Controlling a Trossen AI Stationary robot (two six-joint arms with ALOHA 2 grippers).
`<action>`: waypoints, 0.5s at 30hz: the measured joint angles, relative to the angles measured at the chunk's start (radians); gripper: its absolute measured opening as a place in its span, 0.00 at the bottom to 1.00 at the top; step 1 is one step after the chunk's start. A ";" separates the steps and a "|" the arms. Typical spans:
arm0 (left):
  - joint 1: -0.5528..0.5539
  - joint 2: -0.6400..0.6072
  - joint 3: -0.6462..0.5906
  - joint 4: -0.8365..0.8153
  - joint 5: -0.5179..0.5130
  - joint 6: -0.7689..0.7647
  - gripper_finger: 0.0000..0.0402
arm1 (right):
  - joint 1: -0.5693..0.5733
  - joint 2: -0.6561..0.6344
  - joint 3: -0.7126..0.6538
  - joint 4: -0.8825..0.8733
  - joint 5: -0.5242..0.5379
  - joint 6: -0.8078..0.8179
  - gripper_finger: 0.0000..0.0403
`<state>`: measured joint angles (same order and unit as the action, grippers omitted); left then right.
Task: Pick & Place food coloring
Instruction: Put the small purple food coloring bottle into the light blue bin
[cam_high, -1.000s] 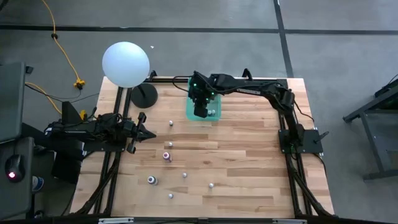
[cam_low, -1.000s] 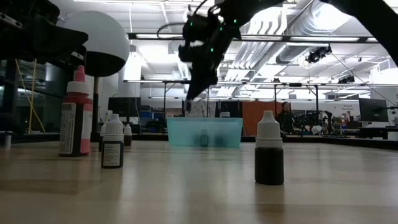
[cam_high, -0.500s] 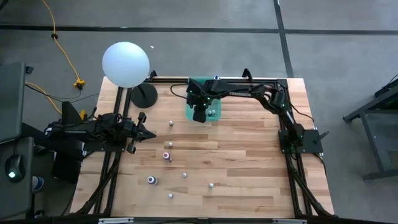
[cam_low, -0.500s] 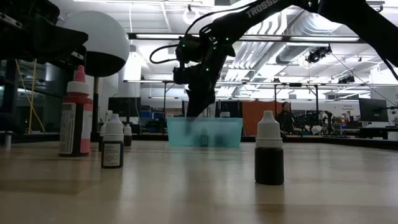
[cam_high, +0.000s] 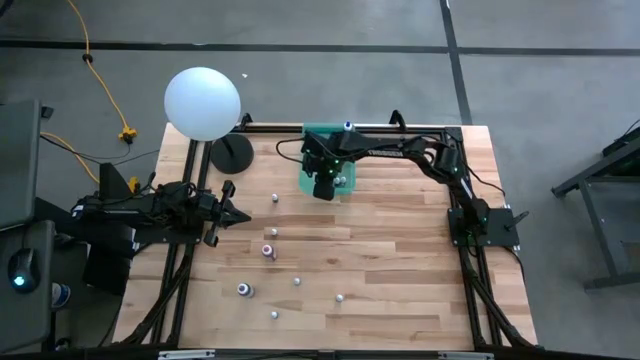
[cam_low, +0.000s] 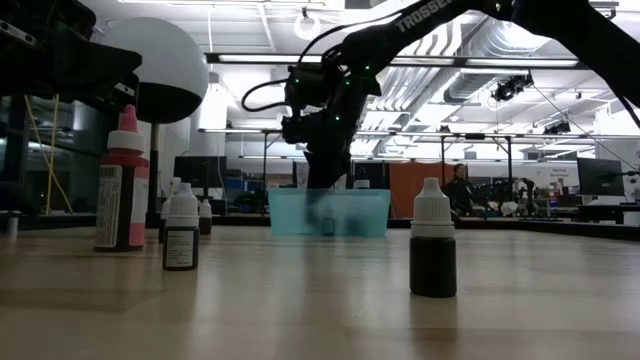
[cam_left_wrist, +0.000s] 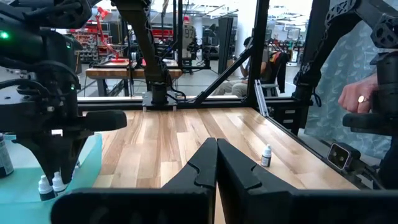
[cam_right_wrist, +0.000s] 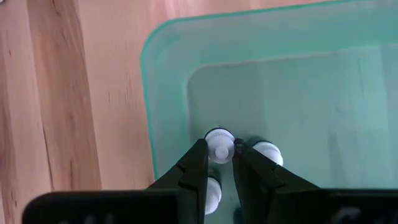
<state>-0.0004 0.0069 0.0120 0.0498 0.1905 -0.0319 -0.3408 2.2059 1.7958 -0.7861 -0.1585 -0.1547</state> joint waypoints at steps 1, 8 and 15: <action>0.000 0.000 0.000 0.000 0.000 0.000 0.00 | 0.000 0.000 0.000 0.002 0.000 0.000 0.15; 0.000 0.000 0.000 0.000 0.000 0.000 0.00 | 0.001 0.000 0.000 0.006 0.002 -0.001 0.16; 0.000 0.000 0.000 0.000 0.000 0.000 0.00 | 0.001 0.000 0.000 0.006 0.002 -0.002 0.19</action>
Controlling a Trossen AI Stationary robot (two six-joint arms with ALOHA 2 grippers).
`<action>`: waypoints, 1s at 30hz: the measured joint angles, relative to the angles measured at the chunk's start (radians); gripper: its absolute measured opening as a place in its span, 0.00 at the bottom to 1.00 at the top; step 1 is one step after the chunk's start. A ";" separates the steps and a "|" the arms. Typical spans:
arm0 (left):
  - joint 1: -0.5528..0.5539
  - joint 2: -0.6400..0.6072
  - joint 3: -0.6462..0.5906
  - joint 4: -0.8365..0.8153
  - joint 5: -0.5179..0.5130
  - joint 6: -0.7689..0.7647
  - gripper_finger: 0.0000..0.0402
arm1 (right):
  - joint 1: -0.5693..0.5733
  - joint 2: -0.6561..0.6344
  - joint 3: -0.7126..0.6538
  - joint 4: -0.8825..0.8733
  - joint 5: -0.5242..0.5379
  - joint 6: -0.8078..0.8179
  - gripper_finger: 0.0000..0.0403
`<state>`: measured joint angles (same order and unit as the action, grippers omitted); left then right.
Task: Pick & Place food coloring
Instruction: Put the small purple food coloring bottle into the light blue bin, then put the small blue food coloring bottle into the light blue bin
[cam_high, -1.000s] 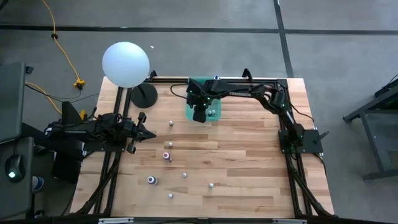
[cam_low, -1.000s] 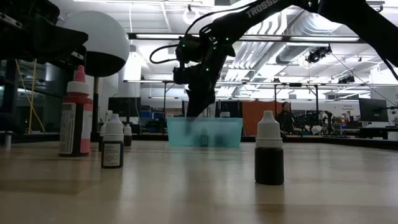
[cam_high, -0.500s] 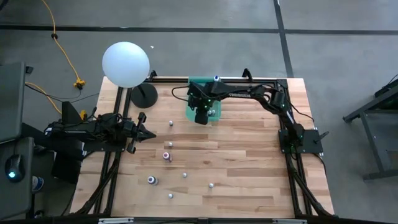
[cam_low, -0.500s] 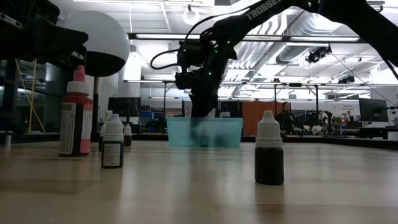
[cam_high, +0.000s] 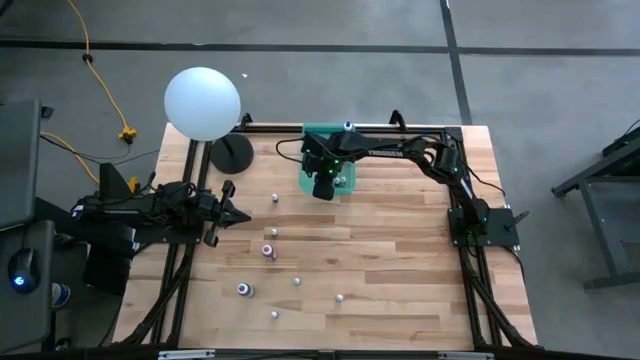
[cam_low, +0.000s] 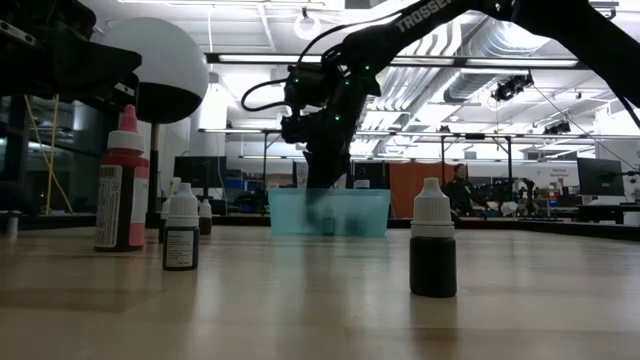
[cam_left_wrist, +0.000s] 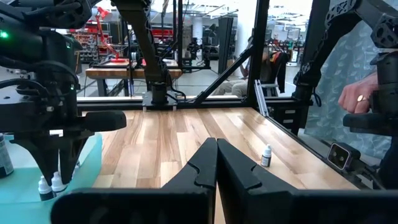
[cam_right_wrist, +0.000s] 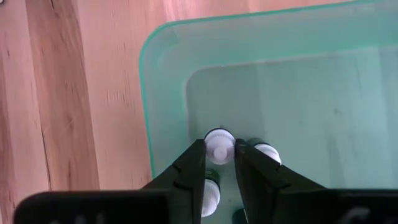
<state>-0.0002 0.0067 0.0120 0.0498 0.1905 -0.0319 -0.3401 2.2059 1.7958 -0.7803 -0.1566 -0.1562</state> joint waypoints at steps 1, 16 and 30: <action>0.000 0.000 0.000 0.000 0.000 0.000 0.00 | 0.000 0.000 0.000 0.000 0.000 0.000 0.19; 0.000 0.000 0.000 0.000 0.000 0.000 0.00 | 0.000 -0.001 0.001 0.000 0.000 0.000 0.32; 0.000 0.000 0.000 0.000 0.000 0.000 0.00 | 0.036 -0.124 0.002 -0.002 0.048 -0.003 0.32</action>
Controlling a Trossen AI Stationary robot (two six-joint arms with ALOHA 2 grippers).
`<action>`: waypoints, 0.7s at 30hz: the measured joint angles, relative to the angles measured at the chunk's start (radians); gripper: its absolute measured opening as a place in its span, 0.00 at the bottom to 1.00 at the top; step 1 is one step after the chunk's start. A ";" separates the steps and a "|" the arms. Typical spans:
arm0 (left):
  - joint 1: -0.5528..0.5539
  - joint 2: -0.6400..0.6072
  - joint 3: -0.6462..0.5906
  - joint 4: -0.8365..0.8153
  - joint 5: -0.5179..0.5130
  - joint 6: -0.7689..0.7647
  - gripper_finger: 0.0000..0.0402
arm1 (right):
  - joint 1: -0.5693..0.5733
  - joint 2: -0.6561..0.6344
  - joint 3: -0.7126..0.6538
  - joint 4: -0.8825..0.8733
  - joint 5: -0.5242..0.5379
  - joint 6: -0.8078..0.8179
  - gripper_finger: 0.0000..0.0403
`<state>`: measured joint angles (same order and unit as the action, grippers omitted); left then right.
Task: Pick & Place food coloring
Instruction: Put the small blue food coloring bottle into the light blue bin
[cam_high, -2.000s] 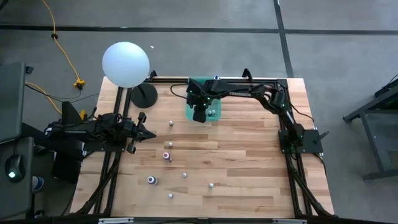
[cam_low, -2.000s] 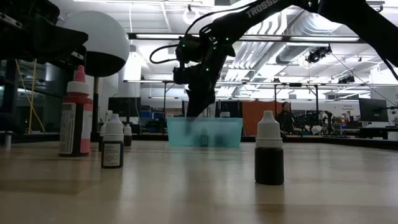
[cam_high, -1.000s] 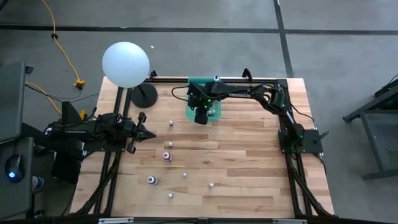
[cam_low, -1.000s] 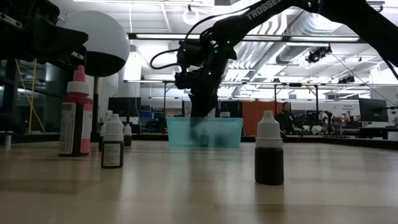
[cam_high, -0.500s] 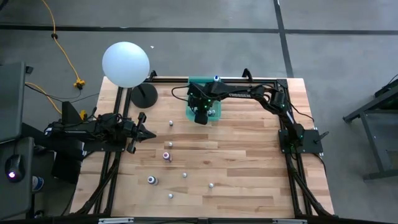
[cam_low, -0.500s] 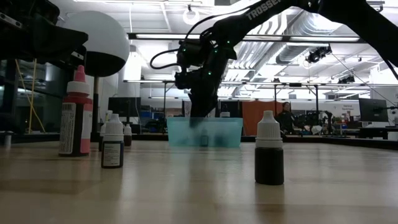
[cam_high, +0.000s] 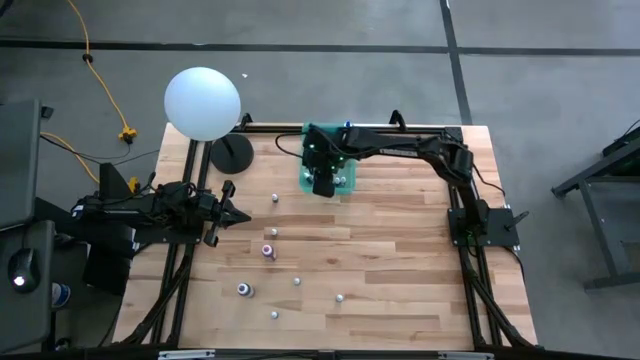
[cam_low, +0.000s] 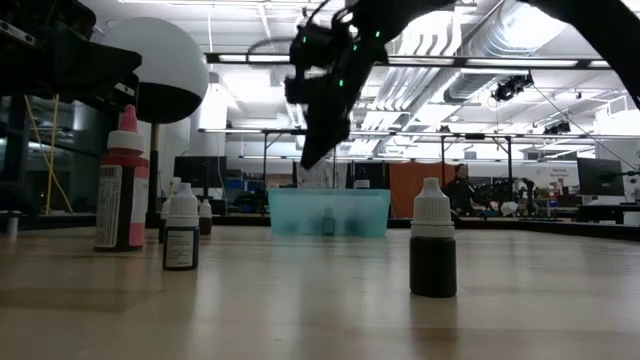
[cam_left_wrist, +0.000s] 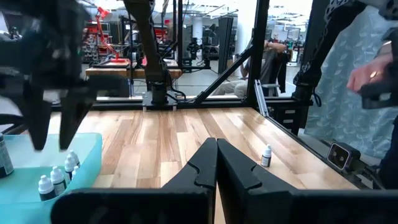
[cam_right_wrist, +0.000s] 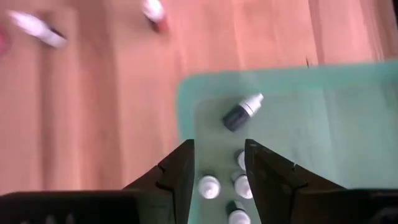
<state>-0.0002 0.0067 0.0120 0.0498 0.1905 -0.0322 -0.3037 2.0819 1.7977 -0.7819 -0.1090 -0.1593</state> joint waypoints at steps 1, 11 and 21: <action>0.000 0.000 0.000 0.000 0.000 0.000 0.00 | 0.007 -0.014 0.000 0.001 -0.006 0.000 0.32; 0.000 0.000 0.000 0.000 0.000 0.000 0.00 | 0.100 -0.175 0.000 -0.009 -0.003 0.002 0.32; 0.000 0.000 0.000 0.000 0.000 0.000 0.00 | 0.261 -0.289 0.001 -0.119 -0.003 0.057 0.32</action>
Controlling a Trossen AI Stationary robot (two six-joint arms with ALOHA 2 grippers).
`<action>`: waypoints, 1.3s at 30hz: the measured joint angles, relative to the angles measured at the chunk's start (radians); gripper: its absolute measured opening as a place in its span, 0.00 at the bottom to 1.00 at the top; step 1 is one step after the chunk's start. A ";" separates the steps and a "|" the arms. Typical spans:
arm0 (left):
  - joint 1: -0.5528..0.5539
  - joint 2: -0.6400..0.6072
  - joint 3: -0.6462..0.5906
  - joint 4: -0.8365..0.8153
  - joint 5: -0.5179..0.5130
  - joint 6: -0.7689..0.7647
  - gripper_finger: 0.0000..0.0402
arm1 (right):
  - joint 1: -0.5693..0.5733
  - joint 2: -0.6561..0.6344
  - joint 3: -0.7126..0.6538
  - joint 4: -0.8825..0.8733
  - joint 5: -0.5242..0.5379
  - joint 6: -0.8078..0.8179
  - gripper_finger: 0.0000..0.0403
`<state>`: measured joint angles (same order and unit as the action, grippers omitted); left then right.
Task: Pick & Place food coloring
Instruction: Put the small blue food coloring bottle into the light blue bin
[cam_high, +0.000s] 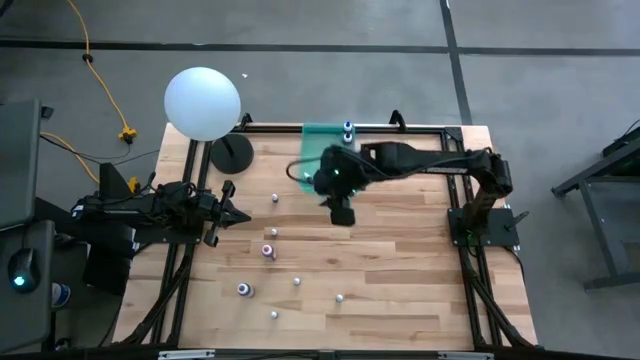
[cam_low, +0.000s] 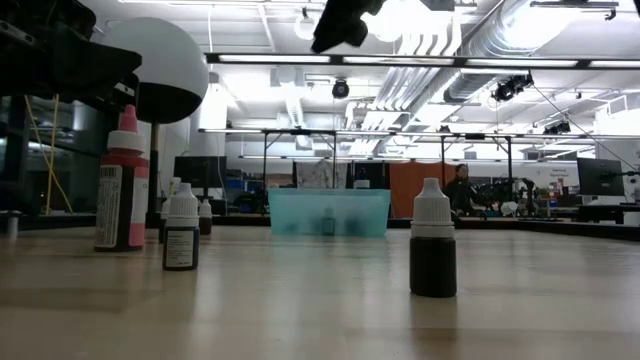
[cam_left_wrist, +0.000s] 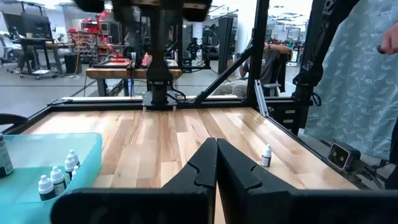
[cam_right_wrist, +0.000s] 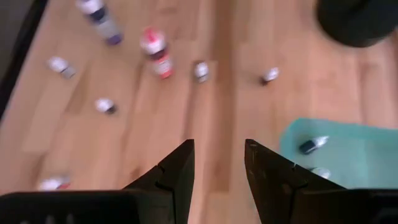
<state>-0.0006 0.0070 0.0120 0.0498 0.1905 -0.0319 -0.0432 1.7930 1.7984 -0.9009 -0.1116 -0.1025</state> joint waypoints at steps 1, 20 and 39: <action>0.000 0.000 0.000 0.000 0.000 0.000 0.00 | 0.020 -0.009 0.000 -0.018 0.000 0.001 0.32; 0.000 0.000 0.000 0.000 0.000 0.000 0.00 | 0.289 -0.037 -0.001 -0.456 0.082 0.144 0.32; 0.000 0.000 0.000 0.000 0.000 0.000 0.00 | 0.400 -0.035 -0.511 0.127 -0.057 0.428 0.32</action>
<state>-0.0006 0.0067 0.0120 0.0498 0.1905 -0.0319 0.3564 1.7580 1.2879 -0.7740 -0.1684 0.3254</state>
